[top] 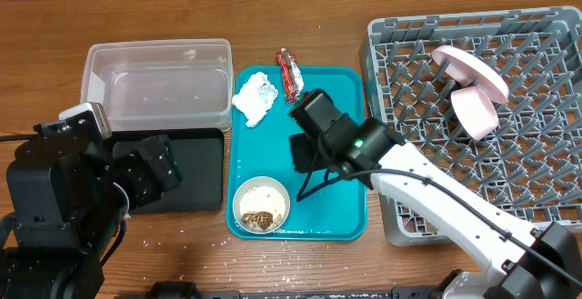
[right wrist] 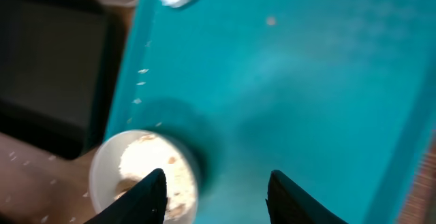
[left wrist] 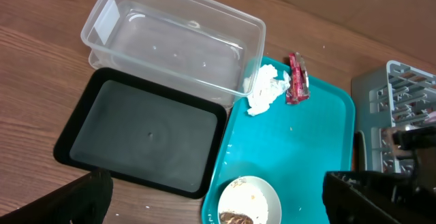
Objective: Sort waste into correct bins and load items into the dishwasher
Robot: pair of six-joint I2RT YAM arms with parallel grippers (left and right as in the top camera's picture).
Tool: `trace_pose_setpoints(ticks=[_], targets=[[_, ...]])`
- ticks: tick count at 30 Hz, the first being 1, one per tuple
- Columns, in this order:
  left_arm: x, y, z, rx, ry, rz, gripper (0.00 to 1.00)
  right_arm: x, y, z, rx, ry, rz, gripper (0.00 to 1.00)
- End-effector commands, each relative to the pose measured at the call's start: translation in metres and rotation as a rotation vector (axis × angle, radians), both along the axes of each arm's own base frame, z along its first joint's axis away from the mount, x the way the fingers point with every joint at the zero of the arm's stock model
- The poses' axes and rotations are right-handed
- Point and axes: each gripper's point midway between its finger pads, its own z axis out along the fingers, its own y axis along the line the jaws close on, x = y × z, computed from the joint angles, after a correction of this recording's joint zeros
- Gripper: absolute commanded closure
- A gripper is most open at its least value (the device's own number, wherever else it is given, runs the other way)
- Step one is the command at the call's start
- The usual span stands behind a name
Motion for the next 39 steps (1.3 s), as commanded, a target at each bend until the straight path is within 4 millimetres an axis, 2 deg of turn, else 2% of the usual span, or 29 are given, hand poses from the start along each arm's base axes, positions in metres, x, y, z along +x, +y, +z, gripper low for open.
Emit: trace_pose_setpoints(ticks=[1, 3, 6, 9, 11, 15, 23, 25, 26, 27, 28, 32, 35, 38, 39], targets=[[0.0, 0.002, 0.0, 0.033, 0.001, -0.009, 0.0, 0.015, -0.018, 0.002, 0.0, -0.005, -0.067, 0.5], [0.0, 0.002, 0.0, 0.033, 0.001, -0.009, 0.0, 0.01, -0.011, 0.003, 0.052, 0.037, -0.044, 0.54], [0.0, 0.002, 0.0, 0.033, 0.001, -0.009, 0.0, -0.009, 0.004, 0.0, 0.111, 0.113, 0.041, 0.55], [0.0, 0.002, 0.0, 0.033, 0.001, -0.009, 0.0, -0.033, 0.018, -0.013, 0.108, 0.164, 0.109, 0.51], [0.0, 0.002, 0.0, 0.033, 0.001, -0.009, 0.0, -0.039, 0.019, -0.021, 0.063, 0.158, 0.114, 0.49], [0.0, 0.002, 0.0, 0.033, 0.001, -0.009, 0.0, -0.033, 0.015, -0.026, 0.013, 0.122, 0.051, 0.45], [0.0, 0.002, 0.0, 0.033, 0.001, -0.009, 0.0, -0.021, 0.01, -0.023, 0.026, 0.104, 0.026, 0.45], [0.0, 0.002, 0.0, 0.033, 0.001, -0.009, 0.0, -0.023, 0.013, -0.023, 0.043, 0.116, 0.034, 0.34], [0.0, 0.002, 0.0, 0.033, 0.001, -0.009, 0.0, -0.025, 0.015, -0.022, 0.053, 0.124, 0.04, 0.24], [0.0, 0.002, 0.0, 0.033, 0.001, -0.009, 0.0, -0.03, 0.02, -0.021, 0.081, 0.147, 0.057, 0.05], [0.0, 0.002, 0.0, 0.033, 0.001, -0.009, 0.0, -0.033, 0.023, -0.02, 0.099, 0.162, 0.068, 0.0], [0.0, 0.002, 0.0, 0.033, 0.001, -0.009, 0.0, -0.048, 0.04, -0.013, 0.198, 0.239, 0.127, 0.0], [0.0, 0.002, 0.0, 0.033, 0.001, -0.009, 0.0, -0.054, 0.033, -0.017, 0.167, 0.268, 0.118, 0.0], [0.0, 0.002, 0.0, 0.033, 0.001, -0.009, 0.0, -0.036, 0.021, -0.012, 0.179, 0.239, 0.081, 0.0], [0.0, 0.002, 0.0, 0.033, 0.001, -0.009, 0.0, -0.028, 0.016, -0.003, 0.198, 0.211, 0.096, 0.0]])
